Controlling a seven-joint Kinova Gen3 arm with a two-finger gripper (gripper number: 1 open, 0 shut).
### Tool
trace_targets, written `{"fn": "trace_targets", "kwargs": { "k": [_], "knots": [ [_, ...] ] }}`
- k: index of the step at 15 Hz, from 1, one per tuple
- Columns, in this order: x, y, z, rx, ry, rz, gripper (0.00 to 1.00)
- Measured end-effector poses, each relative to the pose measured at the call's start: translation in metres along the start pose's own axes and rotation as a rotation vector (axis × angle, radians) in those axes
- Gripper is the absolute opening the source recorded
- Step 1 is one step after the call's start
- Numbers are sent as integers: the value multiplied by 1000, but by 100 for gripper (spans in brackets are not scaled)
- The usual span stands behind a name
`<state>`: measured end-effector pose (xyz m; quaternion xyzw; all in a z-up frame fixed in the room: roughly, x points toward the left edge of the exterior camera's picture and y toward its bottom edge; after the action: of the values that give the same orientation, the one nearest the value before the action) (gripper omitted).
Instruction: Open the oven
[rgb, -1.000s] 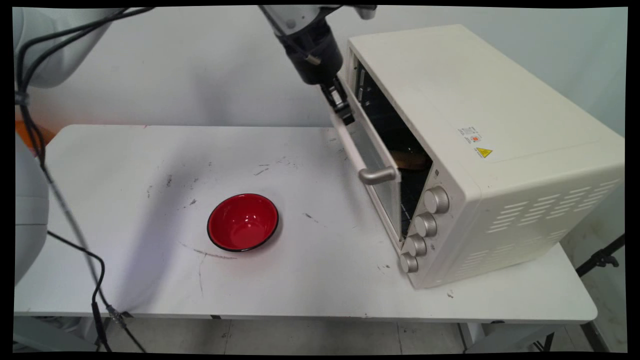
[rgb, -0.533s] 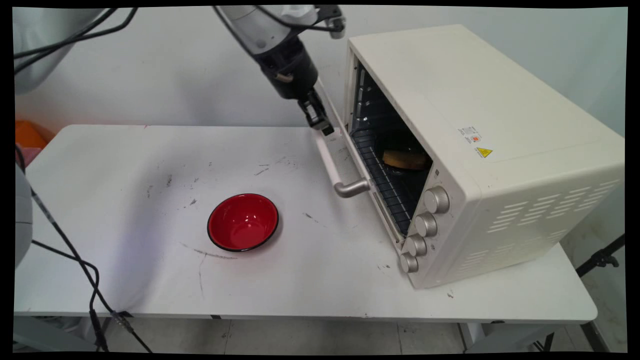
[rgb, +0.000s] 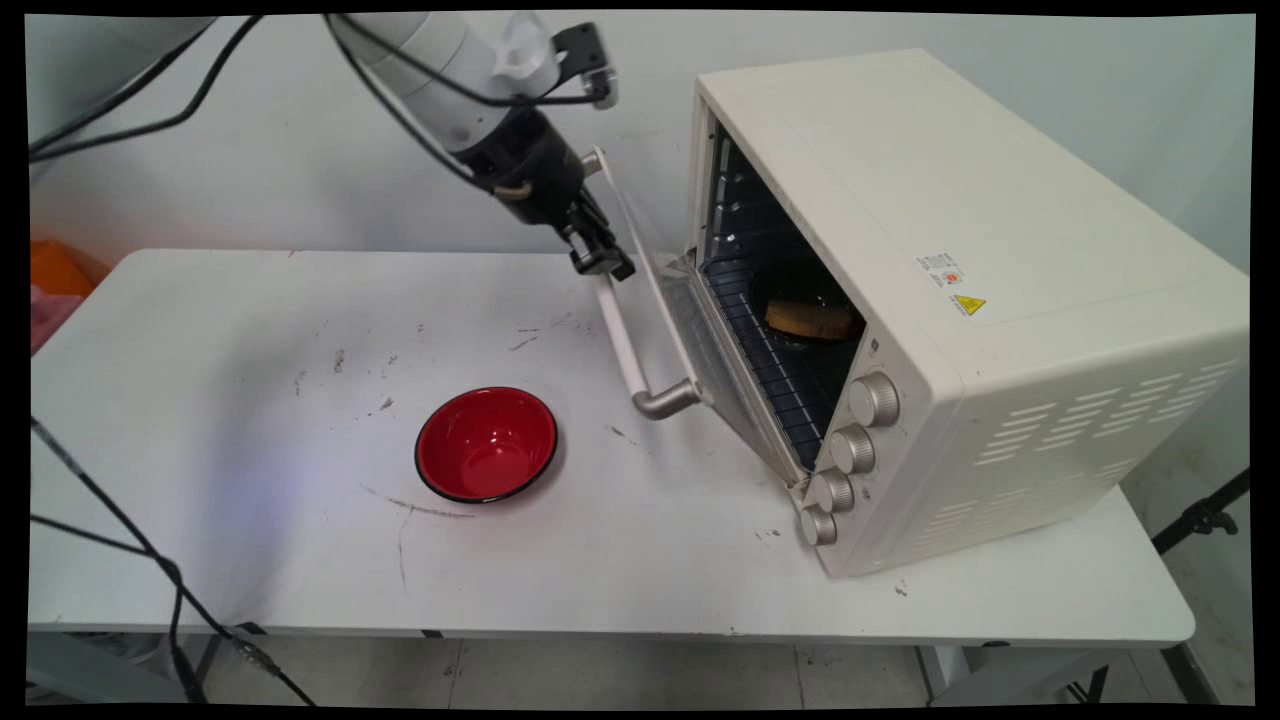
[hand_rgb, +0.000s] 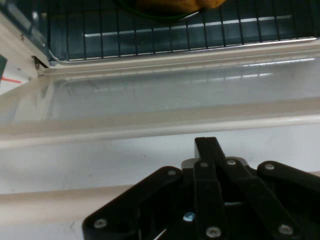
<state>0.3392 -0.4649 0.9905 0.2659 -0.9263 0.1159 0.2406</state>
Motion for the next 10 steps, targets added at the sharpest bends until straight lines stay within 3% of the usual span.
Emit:
{"fn": "trace_targets", "kwargs": {
  "k": [10],
  "knots": [
    [-84,-2,26,3,165,-58,0]
  ]
}}
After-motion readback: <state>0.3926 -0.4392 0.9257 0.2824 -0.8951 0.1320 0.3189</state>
